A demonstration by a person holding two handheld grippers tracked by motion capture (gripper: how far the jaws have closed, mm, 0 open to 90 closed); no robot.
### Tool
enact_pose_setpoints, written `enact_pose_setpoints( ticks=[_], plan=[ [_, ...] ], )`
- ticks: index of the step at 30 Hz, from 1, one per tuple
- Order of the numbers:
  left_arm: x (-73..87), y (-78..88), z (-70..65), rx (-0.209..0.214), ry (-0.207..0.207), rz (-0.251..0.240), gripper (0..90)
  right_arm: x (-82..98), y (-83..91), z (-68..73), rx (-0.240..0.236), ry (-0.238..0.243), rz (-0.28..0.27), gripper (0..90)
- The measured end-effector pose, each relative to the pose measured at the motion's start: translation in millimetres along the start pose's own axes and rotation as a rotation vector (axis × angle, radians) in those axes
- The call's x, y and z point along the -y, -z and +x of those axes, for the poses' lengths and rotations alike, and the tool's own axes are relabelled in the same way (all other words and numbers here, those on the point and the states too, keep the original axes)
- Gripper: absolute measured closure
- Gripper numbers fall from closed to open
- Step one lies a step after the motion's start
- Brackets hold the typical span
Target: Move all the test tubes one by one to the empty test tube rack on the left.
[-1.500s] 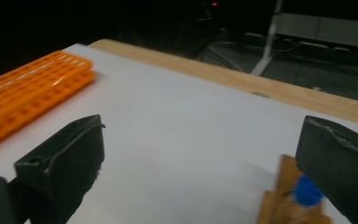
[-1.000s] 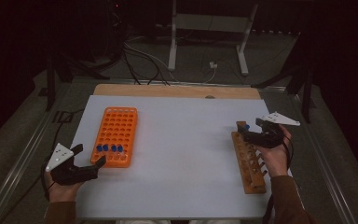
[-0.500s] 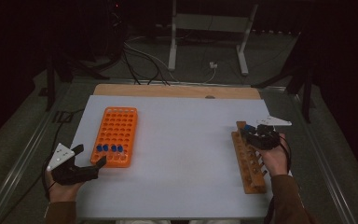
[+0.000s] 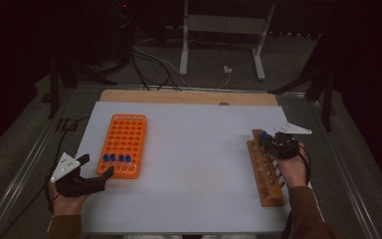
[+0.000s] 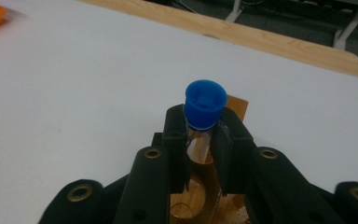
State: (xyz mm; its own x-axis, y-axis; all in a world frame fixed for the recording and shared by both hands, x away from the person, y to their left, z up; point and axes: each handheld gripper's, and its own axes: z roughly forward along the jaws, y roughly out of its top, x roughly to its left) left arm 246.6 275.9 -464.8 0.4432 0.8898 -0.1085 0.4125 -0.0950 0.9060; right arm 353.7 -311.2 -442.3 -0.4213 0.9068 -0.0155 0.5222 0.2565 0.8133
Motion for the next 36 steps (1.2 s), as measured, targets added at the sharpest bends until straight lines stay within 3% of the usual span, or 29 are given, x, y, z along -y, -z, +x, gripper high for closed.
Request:
enact_pose_setpoints(
  ticks=[16,22,27,36],
  plan=[
    [-2.2,1.0,-0.9,0.006,0.004,-0.011,1.1,-25.9,38.8,-4.8,0.019,0.008,-0.097,76.8],
    [-7.0,2.6,-4.1,0.001,-0.009,-0.023,1.1,-40.3,54.6,2.4,0.018,0.032,-0.141,76.8],
    [-13.5,2.5,-8.8,-0.003,-0.018,-0.039,1.2,-47.6,56.4,23.4,-0.046,0.062,-0.155,76.8],
    [-28.3,3.1,-31.1,0.034,-0.075,-0.061,1.2,-53.9,36.1,83.0,-0.171,0.17,-0.121,76.7]
  ],
)
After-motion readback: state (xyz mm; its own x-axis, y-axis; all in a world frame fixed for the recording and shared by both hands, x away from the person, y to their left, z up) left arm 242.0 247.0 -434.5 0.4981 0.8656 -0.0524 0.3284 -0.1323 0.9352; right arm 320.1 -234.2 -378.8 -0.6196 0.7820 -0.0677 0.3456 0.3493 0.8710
